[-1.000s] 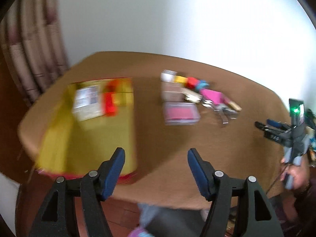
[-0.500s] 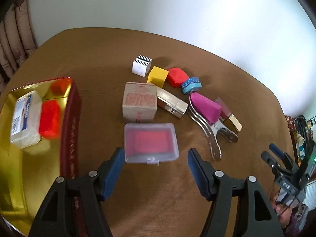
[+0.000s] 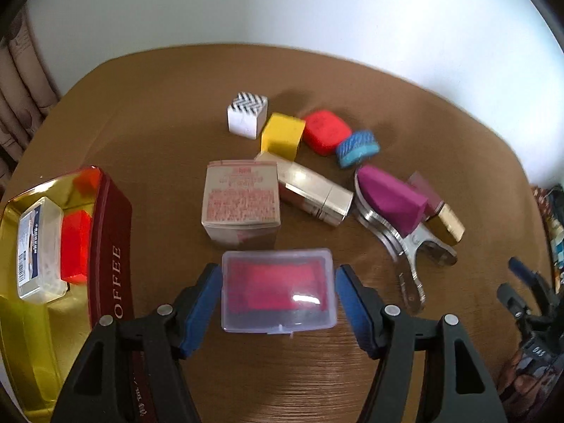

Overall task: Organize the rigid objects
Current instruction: 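Move the left gripper to the clear pink-filled box and grasp it, then carry the pink-filled box toward the tin with the left gripper while the right grasps the gold lipstick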

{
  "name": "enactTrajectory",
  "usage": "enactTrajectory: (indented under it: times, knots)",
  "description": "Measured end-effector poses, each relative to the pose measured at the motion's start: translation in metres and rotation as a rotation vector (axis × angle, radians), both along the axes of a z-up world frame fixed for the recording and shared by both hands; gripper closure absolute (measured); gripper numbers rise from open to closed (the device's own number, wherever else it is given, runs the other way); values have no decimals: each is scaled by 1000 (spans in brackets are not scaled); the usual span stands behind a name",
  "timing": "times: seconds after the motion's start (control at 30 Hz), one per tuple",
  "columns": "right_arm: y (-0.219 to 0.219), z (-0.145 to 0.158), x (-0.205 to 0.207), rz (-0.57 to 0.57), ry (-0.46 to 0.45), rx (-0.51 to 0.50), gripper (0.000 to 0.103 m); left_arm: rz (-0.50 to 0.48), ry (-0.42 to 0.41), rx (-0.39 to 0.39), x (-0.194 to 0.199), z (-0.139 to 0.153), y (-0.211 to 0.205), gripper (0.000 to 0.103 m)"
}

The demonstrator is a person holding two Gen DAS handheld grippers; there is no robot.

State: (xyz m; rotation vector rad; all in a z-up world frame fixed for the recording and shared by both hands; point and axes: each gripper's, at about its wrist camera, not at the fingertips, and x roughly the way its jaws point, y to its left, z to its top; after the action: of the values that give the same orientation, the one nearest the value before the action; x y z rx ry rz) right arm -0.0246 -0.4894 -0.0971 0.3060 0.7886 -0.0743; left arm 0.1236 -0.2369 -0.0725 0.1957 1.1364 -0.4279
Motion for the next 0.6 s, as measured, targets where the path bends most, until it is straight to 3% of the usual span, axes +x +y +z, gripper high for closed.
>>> enactTrajectory:
  times: [0.17,0.37,0.6]
  knots:
    - [0,0,0,4,6,0,13,-29,18,29,-1,-13,-7,31]
    - [-2,-1,-1,6,14,5,11,-16,58,-70,4,-23,3,31]
    - [0,2,-3,17,5,-6,11,7,27,-98,-17,-21,12,31]
